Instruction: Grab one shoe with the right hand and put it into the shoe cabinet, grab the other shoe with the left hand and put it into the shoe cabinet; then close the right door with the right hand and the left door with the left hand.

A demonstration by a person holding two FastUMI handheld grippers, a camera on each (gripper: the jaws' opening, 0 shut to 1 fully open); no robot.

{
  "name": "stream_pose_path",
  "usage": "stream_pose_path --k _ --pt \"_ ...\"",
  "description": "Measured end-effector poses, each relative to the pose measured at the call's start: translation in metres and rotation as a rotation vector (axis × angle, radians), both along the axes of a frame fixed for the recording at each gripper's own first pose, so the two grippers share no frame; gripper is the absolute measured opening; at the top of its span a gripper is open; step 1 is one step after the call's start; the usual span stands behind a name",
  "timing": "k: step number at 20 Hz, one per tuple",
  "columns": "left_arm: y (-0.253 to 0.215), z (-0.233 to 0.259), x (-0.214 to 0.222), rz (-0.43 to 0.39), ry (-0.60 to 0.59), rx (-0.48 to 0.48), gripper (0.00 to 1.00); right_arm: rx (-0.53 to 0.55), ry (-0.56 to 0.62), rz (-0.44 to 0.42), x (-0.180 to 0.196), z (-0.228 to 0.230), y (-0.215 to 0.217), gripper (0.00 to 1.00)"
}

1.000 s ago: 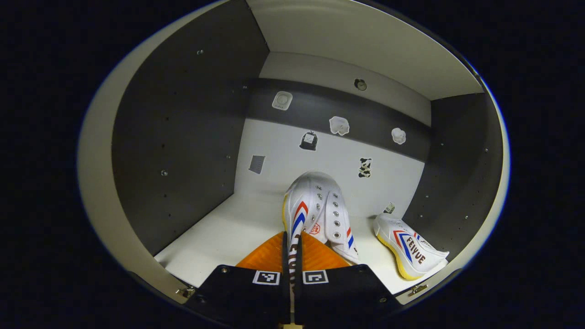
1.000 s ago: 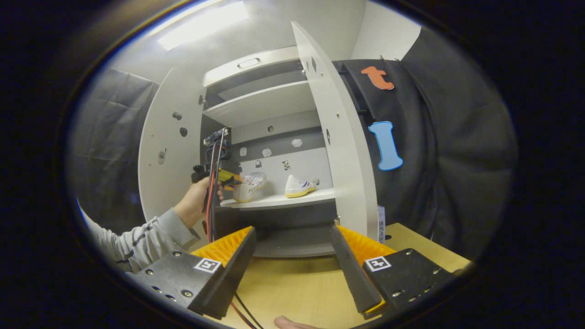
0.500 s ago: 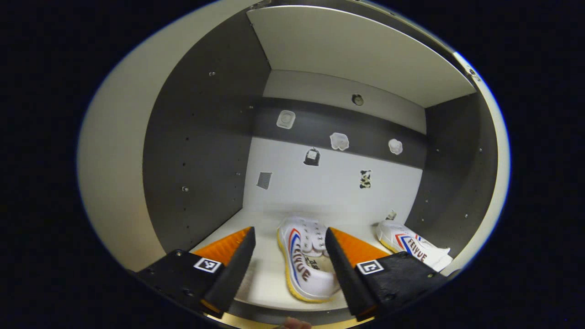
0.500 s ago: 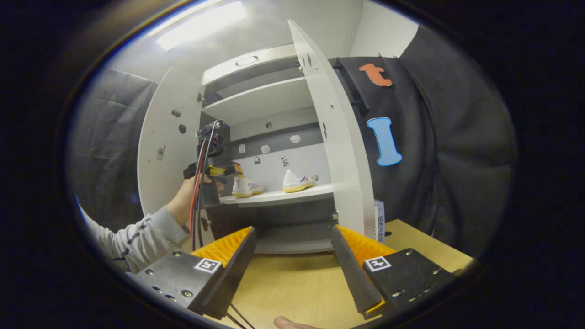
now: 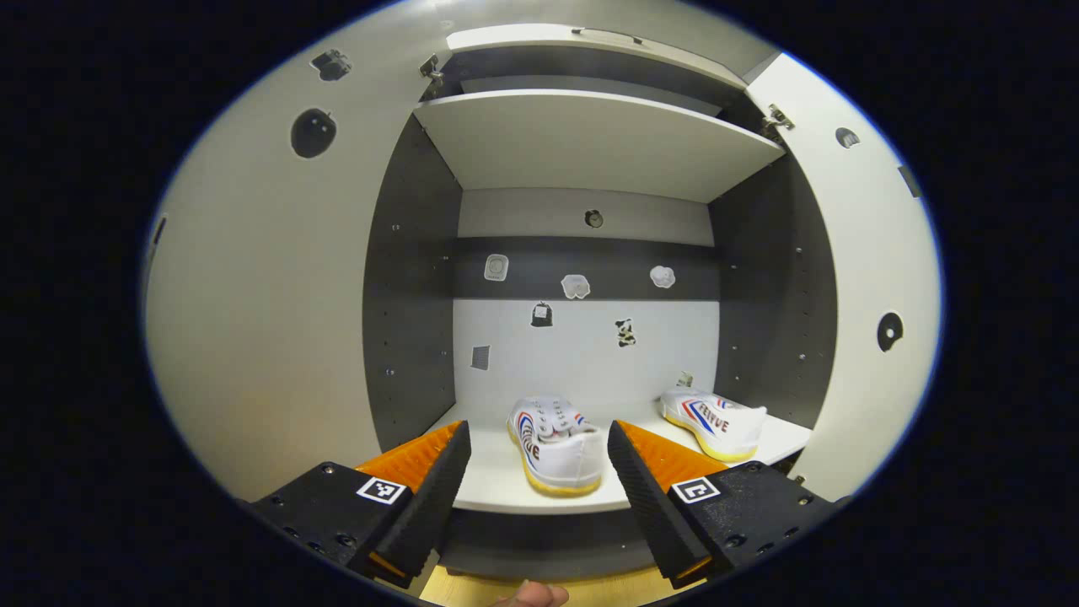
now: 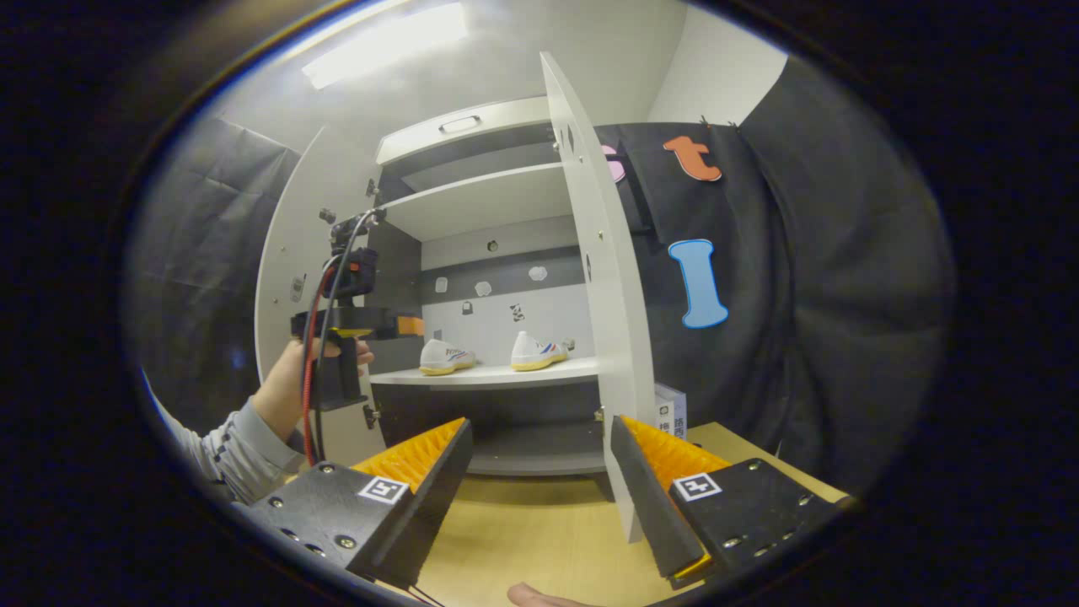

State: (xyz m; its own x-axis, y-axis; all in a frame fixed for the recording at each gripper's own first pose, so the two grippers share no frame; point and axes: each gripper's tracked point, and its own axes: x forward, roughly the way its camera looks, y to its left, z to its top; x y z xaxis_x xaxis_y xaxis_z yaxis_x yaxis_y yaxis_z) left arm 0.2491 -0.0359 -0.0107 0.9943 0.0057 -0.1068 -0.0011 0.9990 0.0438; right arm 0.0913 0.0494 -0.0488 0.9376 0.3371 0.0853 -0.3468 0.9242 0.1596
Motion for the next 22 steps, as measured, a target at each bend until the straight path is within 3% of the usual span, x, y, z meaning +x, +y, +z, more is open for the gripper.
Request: stream_pose_path --k 2,8,16,19,22 --pt "0.005 -0.005 -0.029 0.012 0.008 0.016 0.99 -0.036 -0.008 -0.029 -0.001 0.001 -0.016 0.98" --pt "-0.014 -0.037 -0.1 -0.123 0.066 -0.031 0.99 -0.12 0.015 -0.092 0.004 0.008 -0.067 0.98" --pt "-0.016 -0.075 -0.155 -0.289 0.128 -0.051 1.0 -0.177 0.055 -0.264 0.073 0.051 -0.18 0.98" --pt "-0.017 -0.068 -0.166 -0.346 0.062 -0.065 1.0 -0.163 0.061 -0.289 0.102 0.074 -0.21 0.98" --pt "-0.011 -0.088 -0.178 -0.367 0.087 -0.068 1.0 -0.151 0.068 -0.308 0.129 0.095 -0.232 0.98"
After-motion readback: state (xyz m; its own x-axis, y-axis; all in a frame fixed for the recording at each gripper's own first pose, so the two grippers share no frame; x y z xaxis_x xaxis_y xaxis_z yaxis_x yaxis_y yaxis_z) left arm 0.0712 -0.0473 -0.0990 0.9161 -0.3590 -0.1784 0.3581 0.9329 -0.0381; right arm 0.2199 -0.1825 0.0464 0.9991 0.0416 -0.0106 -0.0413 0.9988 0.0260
